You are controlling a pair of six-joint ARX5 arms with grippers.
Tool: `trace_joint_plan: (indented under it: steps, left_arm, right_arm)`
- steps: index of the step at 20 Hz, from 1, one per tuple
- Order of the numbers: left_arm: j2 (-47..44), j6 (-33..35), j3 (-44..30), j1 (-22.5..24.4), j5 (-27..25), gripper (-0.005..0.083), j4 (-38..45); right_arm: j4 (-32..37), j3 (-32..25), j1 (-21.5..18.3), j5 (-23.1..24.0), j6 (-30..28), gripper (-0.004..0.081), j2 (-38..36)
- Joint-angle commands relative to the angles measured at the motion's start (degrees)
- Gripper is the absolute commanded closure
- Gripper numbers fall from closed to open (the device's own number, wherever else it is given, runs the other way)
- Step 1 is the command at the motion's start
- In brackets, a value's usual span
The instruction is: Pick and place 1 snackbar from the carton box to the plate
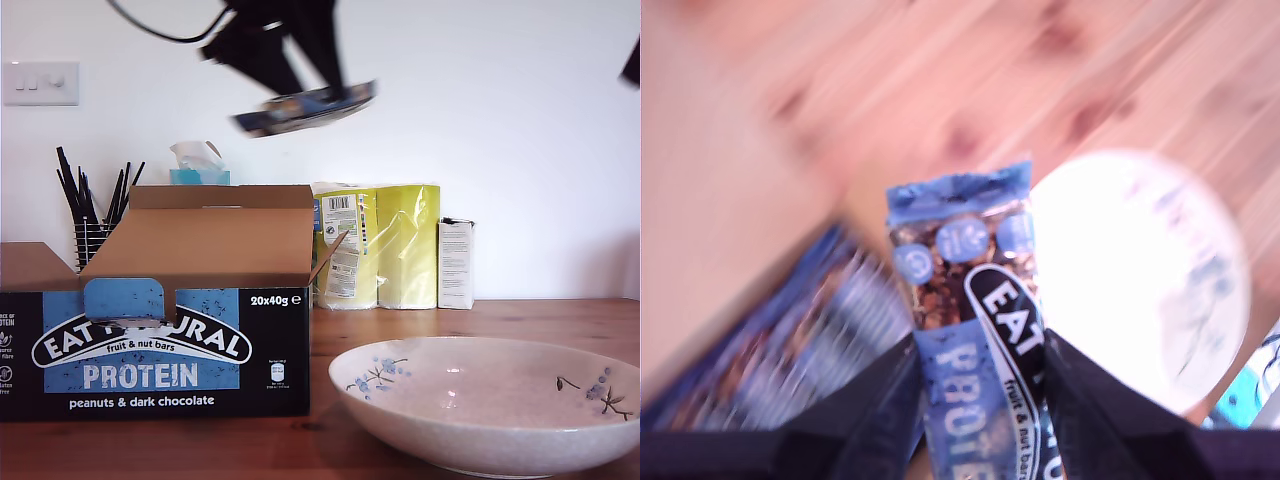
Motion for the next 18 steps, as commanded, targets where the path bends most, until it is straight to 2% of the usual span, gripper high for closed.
trace_joint_plan:
  steps: [1,4,7,11,18]
  left_arm:
    - [0.7,-0.2,-0.3,-2.3,0.2,0.0523,5.1]
    - [2.6,-0.1,-0.3,-5.9,0.2,0.0524,11.3]
    - [7.1,-0.1,-0.3,-8.2,0.2,0.0524,13.9]
    - [14.4,-0.1,-0.3,-10.1,0.2,0.0524,15.6]
    - [23.4,-0.3,-0.3,-12.9,0.3,0.0524,15.5]
  right_arm:
    - [-1.4,0.7,-0.2,0.0,0.1,0.0783,-3.1]
    - [-2.7,0.7,-0.2,0.0,0.6,0.0783,-8.1]
    - [-3.1,0.7,-0.2,0.0,1.7,0.0783,-10.3]
    - [-7.8,0.7,-0.2,0.0,1.5,0.0783,-10.4]
    - [-8.3,0.7,-0.2,0.0,1.5,0.0783,-10.4]
